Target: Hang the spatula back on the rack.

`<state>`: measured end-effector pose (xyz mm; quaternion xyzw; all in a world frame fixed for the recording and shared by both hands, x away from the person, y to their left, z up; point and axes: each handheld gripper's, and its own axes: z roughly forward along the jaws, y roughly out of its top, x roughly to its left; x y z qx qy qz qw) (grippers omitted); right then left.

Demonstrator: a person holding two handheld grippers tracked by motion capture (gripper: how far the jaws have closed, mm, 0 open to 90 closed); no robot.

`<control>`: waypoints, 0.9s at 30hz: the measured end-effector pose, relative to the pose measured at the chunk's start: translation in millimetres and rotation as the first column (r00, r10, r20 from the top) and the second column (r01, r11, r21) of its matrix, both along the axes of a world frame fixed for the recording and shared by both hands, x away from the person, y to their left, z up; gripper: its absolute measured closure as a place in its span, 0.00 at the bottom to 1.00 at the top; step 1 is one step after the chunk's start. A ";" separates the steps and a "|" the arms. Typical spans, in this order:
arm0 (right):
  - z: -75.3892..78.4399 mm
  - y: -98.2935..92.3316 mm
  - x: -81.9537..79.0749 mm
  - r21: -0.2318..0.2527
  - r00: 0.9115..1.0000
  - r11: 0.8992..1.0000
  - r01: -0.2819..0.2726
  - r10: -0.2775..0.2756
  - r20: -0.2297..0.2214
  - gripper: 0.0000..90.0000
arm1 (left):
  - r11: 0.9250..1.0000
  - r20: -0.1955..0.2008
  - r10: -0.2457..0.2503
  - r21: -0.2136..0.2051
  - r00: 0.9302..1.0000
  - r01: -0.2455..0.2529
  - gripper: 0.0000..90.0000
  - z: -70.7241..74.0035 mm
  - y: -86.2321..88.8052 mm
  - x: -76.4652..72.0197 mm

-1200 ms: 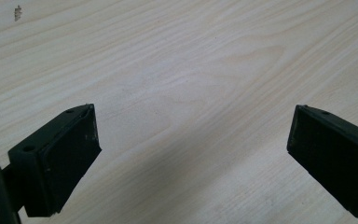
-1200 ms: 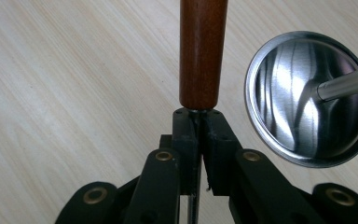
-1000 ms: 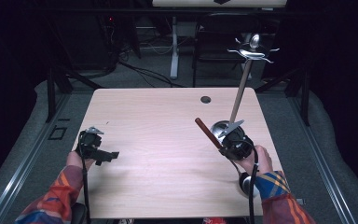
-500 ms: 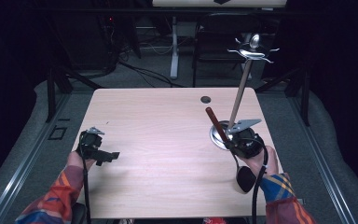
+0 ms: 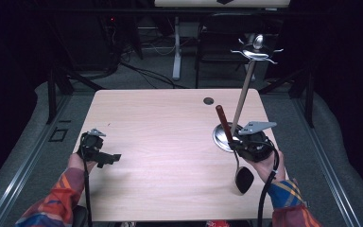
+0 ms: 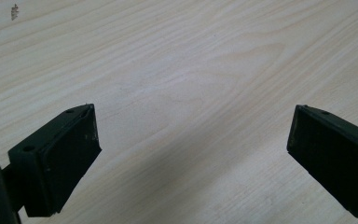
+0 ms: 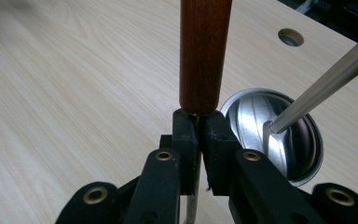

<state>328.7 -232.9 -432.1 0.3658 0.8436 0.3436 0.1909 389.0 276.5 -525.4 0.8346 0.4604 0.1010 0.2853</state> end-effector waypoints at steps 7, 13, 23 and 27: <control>3.7 -0.2 -4.6 0.038 0.999 0.999 -0.002 0.000 0.049 0.94 | 1.000 0.003 0.000 0.000 1.000 0.000 0.02 0.4 0.1 -0.3; 5.6 2.3 -8.8 0.056 0.997 0.998 -0.004 -0.001 0.080 0.94 | 1.000 0.005 0.002 -0.001 1.000 -0.002 0.02 0.5 0.4 -0.1; 11.9 -3.0 -11.2 0.115 0.992 0.993 0.015 -0.029 0.121 0.94 | 1.000 0.003 0.000 -0.001 1.000 0.000 0.02 0.5 0.0 -0.2; 15.8 -4.8 -13.0 0.136 0.990 0.990 0.023 -0.041 0.134 0.94 | 1.000 0.003 0.000 -0.001 1.000 0.000 0.02 0.4 0.1 -0.1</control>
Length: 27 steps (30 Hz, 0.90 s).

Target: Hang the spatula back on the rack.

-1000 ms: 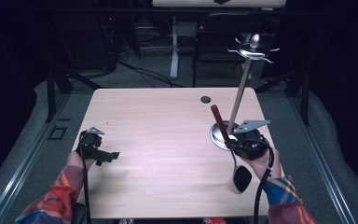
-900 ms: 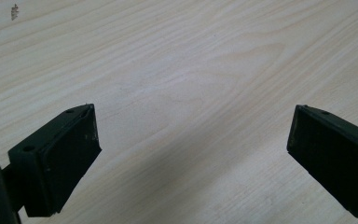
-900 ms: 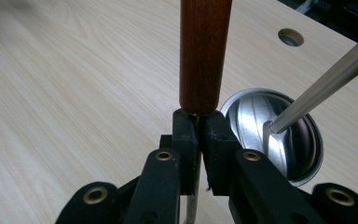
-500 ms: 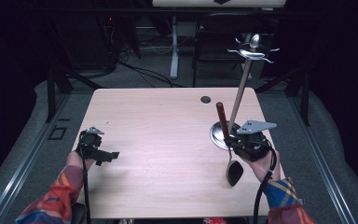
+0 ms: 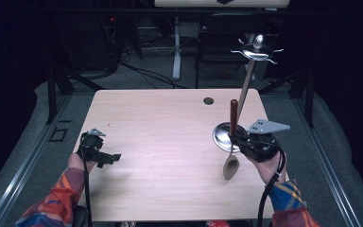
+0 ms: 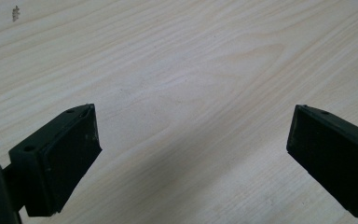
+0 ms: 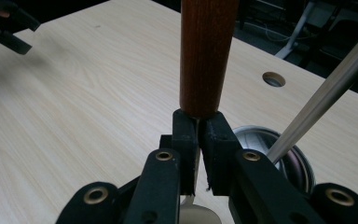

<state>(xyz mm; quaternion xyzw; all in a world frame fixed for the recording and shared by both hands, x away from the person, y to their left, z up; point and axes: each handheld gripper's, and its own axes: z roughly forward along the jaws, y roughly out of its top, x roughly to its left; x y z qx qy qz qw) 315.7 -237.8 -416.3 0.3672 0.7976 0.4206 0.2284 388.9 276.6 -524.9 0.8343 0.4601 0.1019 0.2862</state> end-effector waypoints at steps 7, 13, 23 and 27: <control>5.0 -6.0 -1.2 0.033 0.999 0.999 0.039 -0.040 0.036 0.94 | 1.000 -0.001 -0.001 0.000 1.000 0.001 0.02 -0.1 0.1 0.1; 8.7 -12.5 -0.8 0.042 0.997 0.997 0.065 -0.067 0.040 0.94 | 1.000 0.000 0.000 -0.001 1.000 0.000 0.02 -0.1 0.0 0.1; 12.7 -26.9 2.0 0.038 0.994 0.994 0.104 -0.105 0.039 0.94 | 1.000 0.001 -0.001 -0.002 1.000 0.001 0.02 -0.1 0.1 0.1; 15.3 -32.2 2.3 0.044 0.991 0.991 0.123 -0.125 0.047 0.94 | 1.000 0.001 0.000 -0.002 1.000 0.000 0.02 -0.3 -0.2 0.2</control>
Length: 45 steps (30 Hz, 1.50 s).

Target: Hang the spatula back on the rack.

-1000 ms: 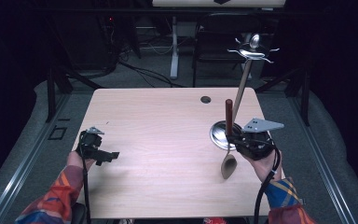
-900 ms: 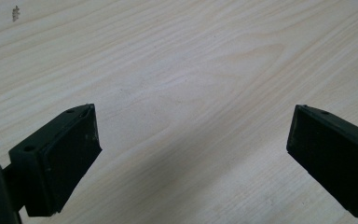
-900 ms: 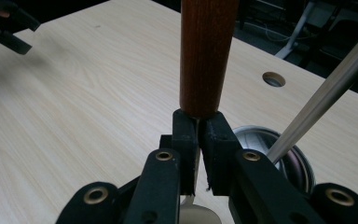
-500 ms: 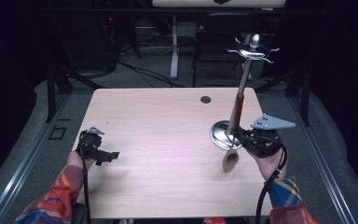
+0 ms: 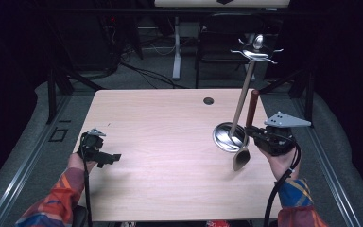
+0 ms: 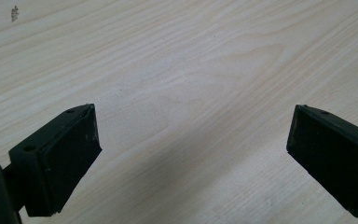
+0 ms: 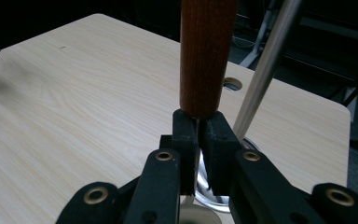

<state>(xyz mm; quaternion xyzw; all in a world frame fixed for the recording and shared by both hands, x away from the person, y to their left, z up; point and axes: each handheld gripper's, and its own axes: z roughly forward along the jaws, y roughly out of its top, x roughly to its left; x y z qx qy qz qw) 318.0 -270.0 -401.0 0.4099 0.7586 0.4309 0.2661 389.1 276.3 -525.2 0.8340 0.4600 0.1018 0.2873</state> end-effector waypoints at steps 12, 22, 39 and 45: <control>6.9 -11.2 2.6 -0.004 0.999 0.999 0.036 -0.036 0.024 0.94 | 1.000 0.000 -0.002 0.000 1.000 0.002 0.02 -0.2 -0.1 0.2; 11.6 -18.1 7.5 -0.010 0.998 0.998 0.059 -0.058 0.034 0.94 | 1.000 -0.002 -0.006 0.003 1.000 0.006 0.02 -0.4 -0.5 0.5; 19.2 -24.0 14.1 -0.018 0.995 0.996 0.086 -0.085 0.050 0.94 | 1.000 -0.002 -0.007 0.004 1.000 0.007 0.03 -0.2 -0.6 0.4; 22.9 -29.0 16.7 -0.008 0.993 0.994 0.105 -0.105 0.060 0.94 | 1.000 -0.003 -0.007 0.004 1.000 0.007 0.02 -0.4 -0.7 0.6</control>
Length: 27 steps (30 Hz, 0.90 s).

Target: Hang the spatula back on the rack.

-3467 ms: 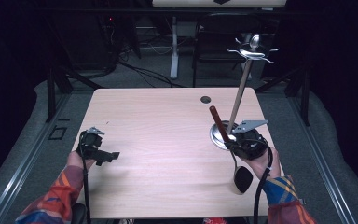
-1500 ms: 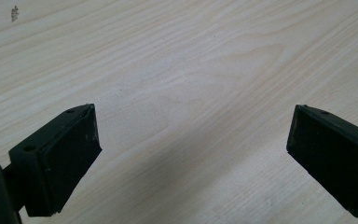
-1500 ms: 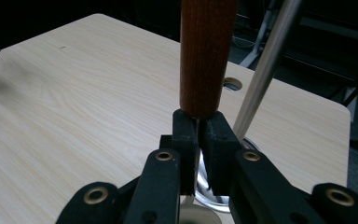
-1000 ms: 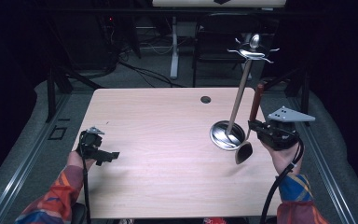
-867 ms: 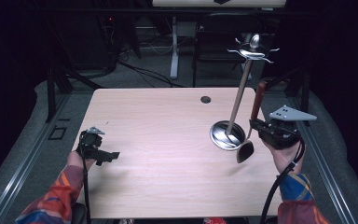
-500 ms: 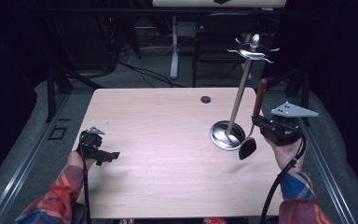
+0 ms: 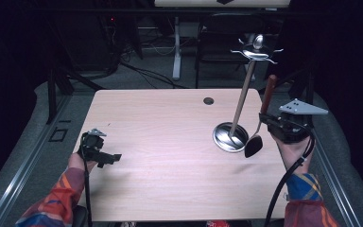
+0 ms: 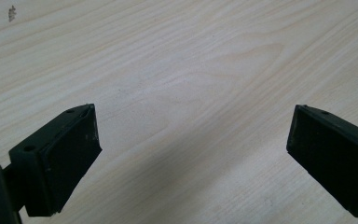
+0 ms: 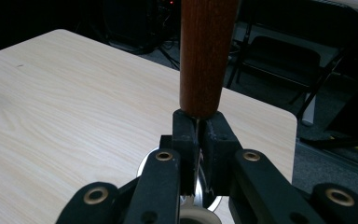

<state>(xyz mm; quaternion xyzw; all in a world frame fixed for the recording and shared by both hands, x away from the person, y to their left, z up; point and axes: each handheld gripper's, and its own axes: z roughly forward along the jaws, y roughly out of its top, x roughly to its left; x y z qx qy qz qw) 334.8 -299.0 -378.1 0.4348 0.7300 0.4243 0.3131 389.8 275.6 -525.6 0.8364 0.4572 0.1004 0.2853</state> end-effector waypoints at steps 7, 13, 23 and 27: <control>4.0 -7.9 2.9 0.019 1.000 1.000 0.020 -0.020 0.009 0.94 | 1.000 0.001 0.000 0.003 1.000 0.000 0.02 0.0 -0.3 0.1; 7.6 -11.5 6.3 0.027 0.999 0.999 0.029 -0.030 0.016 0.94 | 1.000 -0.002 -0.001 0.005 1.000 0.001 0.03 -0.1 -0.5 0.3; 12.9 -13.3 14.8 0.036 0.999 0.999 0.031 -0.031 0.017 0.94 | 1.000 -0.002 -0.001 0.005 1.000 0.001 0.03 -0.2 -0.4 0.4; 14.3 -14.3 18.0 0.044 0.999 0.999 0.027 -0.028 0.024 0.94 | 1.000 0.000 0.000 0.004 1.000 0.000 0.03 -0.2 -0.2 0.3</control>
